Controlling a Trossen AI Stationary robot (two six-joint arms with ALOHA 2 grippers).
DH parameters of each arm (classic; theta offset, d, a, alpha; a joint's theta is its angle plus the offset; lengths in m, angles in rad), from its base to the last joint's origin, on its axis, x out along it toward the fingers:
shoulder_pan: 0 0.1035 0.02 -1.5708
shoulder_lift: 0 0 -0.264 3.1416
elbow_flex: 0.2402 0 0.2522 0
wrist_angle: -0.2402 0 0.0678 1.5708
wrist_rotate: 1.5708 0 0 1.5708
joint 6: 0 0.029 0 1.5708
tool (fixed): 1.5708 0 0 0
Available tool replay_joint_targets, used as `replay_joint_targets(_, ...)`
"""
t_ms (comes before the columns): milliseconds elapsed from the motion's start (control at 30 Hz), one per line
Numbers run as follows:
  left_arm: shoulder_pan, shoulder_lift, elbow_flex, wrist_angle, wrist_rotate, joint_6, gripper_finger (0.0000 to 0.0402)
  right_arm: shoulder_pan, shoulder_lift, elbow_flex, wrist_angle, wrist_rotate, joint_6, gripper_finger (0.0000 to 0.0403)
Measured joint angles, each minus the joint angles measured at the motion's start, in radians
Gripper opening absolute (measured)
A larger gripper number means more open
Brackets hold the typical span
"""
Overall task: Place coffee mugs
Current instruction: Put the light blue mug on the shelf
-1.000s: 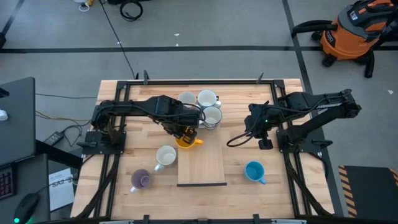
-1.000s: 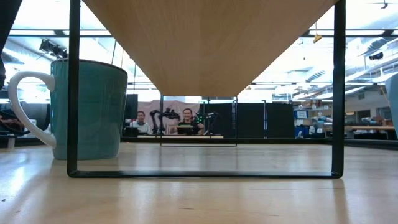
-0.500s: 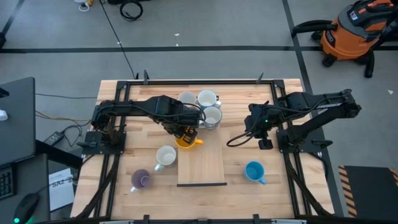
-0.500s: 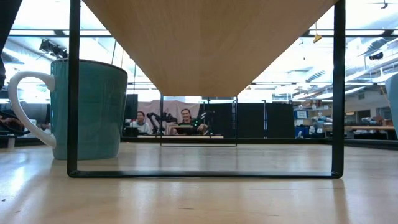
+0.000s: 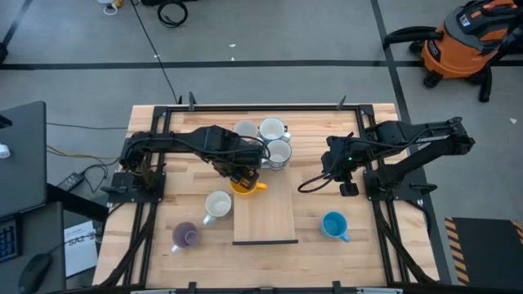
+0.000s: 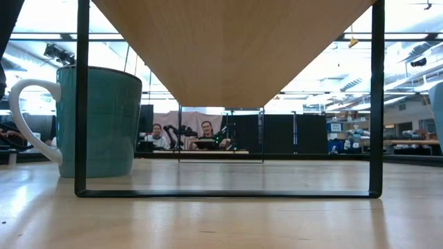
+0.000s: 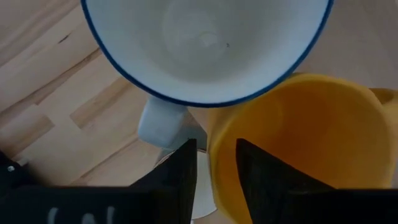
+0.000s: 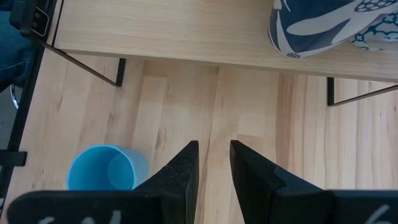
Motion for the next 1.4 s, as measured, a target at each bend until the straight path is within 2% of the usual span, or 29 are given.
replay_joint_targets(300, -0.02, -0.073, 0.002, 0.013, 0.011, 0.016, 0.0119, 0.0, 0.0, 0.0, 0.0, 0.0, 0.0, 0.0097)
replay_joint_targets(467, -0.05, -0.149, 0.002, 0.009, 0.035, 0.149, 0.0119, 0.0, 0.0, 0.0, 0.0, 0.0, 0.0, 0.0097)
replay_joint_targets(667, -0.127, -0.213, 0.001, -0.007, -0.012, 0.316, 0.0119, 0.0, 0.0, 0.0, 0.0, 0.0, 0.0, 0.0097)
replay_joint_targets(800, -0.189, -0.219, -0.011, -0.003, -0.085, 0.349, 0.0119, 0.0, 0.0, 0.0, 0.0, 0.0, 0.0, 0.0097)
replay_joint_targets(900, -0.22, -0.241, -0.106, -0.004, -0.105, 0.352, 0.0119, 0.0, 0.0, 0.0, 0.0, -0.001, 0.0, 0.0097)
replay_joint_targets(1067, -0.239, -0.343, -0.4, 0.005, -0.082, 0.334, 0.0119, 0.0, 0.0, 0.0, 0.0, -0.038, 0.075, 0.0097)
replay_joint_targets(1200, -0.227, -0.444, -0.594, 0.083, -0.068, 0.326, 0.0119, 0.011, 0.0, 0.0, -0.002, -0.079, 0.19, 0.0097)
replay_joint_targets(1400, -0.214, -0.598, -0.794, 0.249, -0.066, 0.319, 0.0119, 0.089, 0.0, 0.0, -0.002, -0.082, 0.357, 0.0097)
